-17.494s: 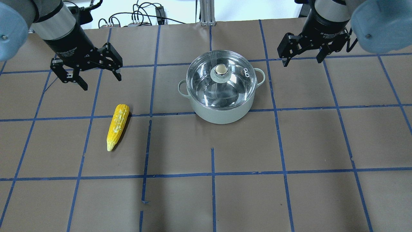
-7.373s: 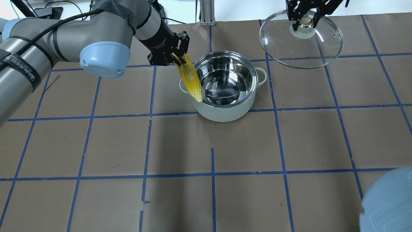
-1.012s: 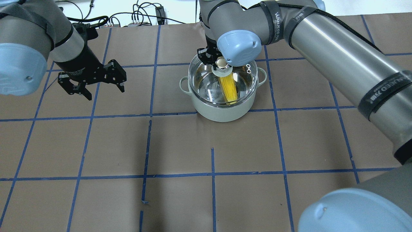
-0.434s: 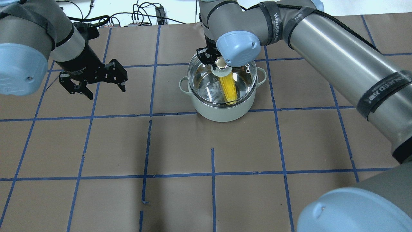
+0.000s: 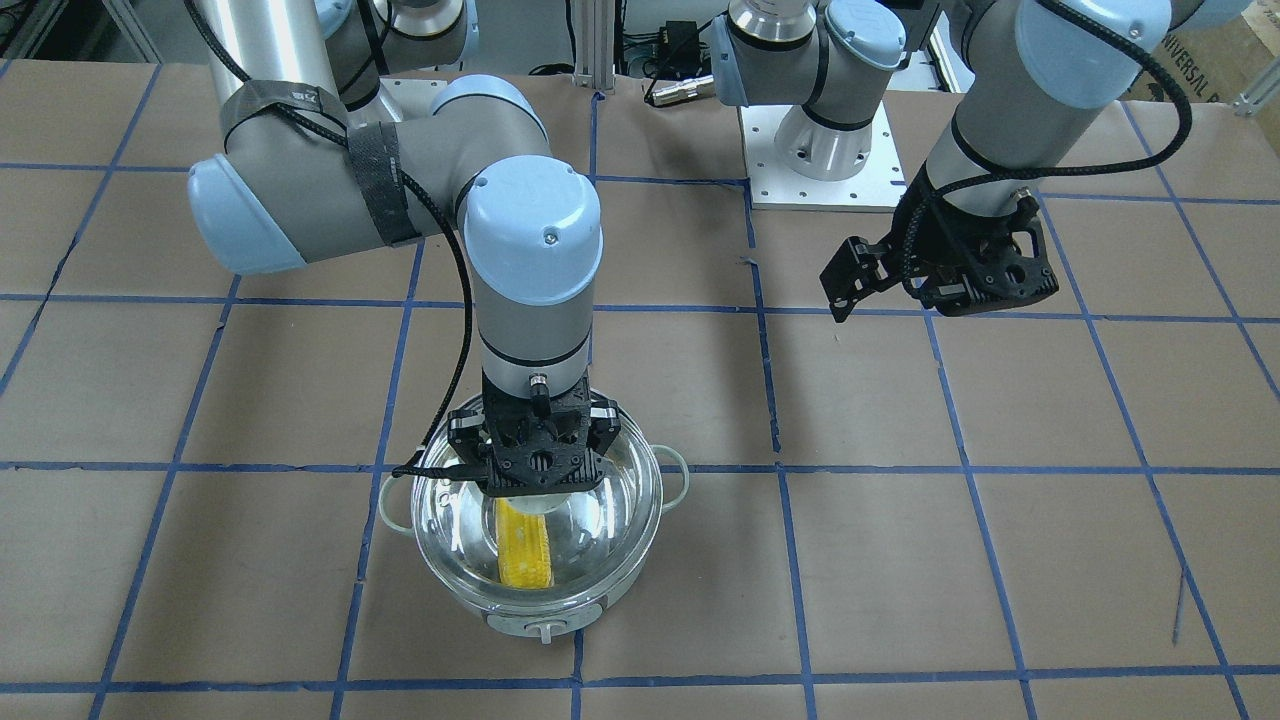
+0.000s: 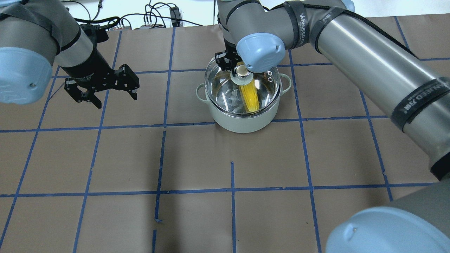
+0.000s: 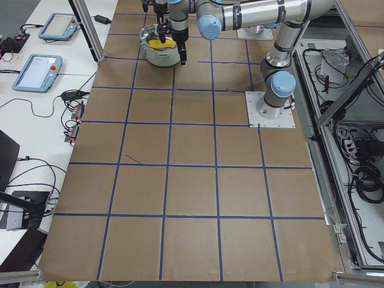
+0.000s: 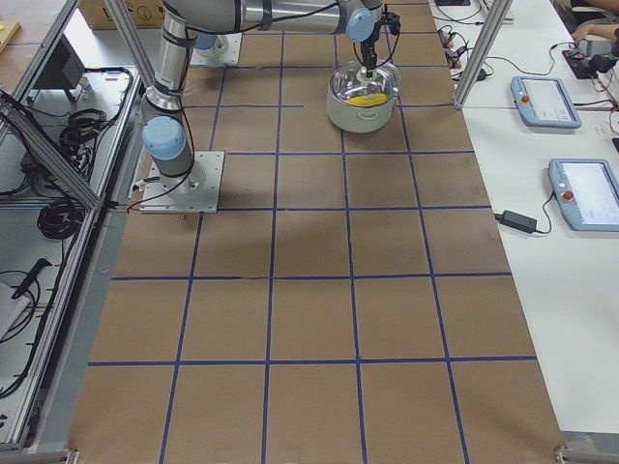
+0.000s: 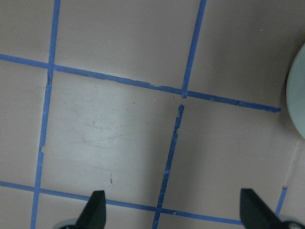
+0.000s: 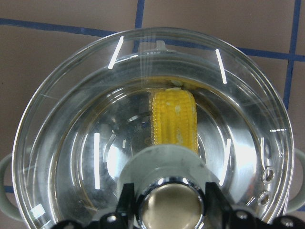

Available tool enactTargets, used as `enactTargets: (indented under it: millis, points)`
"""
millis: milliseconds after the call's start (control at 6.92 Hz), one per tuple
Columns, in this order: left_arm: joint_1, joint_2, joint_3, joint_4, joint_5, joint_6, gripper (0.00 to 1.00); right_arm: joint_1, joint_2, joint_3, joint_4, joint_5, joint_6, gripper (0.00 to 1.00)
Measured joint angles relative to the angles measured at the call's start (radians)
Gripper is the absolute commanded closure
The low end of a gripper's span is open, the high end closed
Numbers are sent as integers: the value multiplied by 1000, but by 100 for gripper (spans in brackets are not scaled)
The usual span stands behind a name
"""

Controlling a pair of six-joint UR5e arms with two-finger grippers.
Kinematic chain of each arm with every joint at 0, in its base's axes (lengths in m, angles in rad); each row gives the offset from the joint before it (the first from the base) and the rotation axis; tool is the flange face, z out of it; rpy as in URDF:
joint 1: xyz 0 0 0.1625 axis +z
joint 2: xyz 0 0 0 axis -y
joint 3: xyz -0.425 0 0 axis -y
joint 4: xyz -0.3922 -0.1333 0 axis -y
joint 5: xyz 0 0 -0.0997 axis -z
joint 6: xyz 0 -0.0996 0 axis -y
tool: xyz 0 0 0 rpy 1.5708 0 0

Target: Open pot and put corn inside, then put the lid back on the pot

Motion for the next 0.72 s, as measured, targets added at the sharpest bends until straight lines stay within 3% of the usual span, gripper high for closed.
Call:
enactTargets:
  millis: [723]
  points:
    - [0,0,0,0,0,0,0,-5,-2,1,16,-2,2,41]
